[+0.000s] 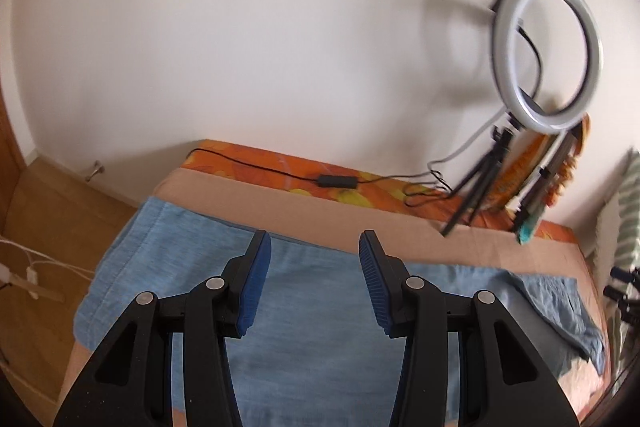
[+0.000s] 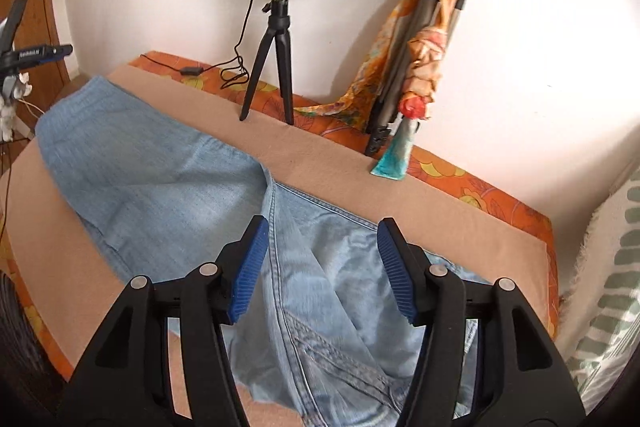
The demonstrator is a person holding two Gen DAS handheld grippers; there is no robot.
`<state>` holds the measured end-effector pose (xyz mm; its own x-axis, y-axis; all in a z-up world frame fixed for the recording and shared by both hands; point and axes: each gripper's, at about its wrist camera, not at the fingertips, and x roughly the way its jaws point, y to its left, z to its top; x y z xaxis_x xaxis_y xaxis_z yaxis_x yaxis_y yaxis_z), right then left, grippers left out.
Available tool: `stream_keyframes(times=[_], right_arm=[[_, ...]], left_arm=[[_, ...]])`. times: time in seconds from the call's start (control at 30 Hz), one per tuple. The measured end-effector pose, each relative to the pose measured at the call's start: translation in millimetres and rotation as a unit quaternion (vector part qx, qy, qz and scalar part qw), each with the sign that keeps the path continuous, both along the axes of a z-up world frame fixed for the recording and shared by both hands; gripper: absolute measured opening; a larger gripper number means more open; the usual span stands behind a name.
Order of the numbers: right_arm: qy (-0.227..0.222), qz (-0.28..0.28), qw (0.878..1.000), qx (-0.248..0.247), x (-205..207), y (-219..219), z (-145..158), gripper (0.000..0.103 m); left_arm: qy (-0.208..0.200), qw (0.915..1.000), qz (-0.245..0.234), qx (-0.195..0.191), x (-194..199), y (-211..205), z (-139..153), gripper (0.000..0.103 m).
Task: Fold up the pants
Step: 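Open both tools and release the hems onto the waistband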
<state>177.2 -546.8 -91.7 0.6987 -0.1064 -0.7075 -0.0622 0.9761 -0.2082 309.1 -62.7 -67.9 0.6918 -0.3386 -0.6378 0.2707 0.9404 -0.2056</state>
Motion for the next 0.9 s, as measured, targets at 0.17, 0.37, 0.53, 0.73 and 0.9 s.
stream_keyframes(times=[0.17, 0.37, 0.53, 0.73, 0.9], right_arm=[[-0.015, -0.016, 1.0, 0.013, -57.8, -31.8, 21.4, 0.059], [-0.002, -0.024, 0.999, 0.021, -115.5, -71.6, 28.4, 0.059], [0.015, -0.026, 1.0, 0.005, -158.6, -101.1, 34.1, 0.059], [0.033, -0.012, 0.999, -0.028, -201.5, -129.6, 32.2, 0.059], [0.048, 0.019, 0.998, -0.024, -214.8, -136.0, -2.7, 0.059]], left_arm=[[0.009, 0.9971, -0.075, -0.006, -39.8, -58.8, 1.0, 0.044], [0.022, 0.9873, -0.157, -0.003, -79.7, -136.4, -10.2, 0.044], [0.045, 0.9719, -0.231, 0.012, -113.5, -205.2, -32.0, 0.044], [0.075, 0.9539, -0.29, 0.021, -148.0, -273.0, -65.4, 0.044], [0.107, 0.9432, -0.314, 0.021, -168.9, -305.1, -91.2, 0.044]])
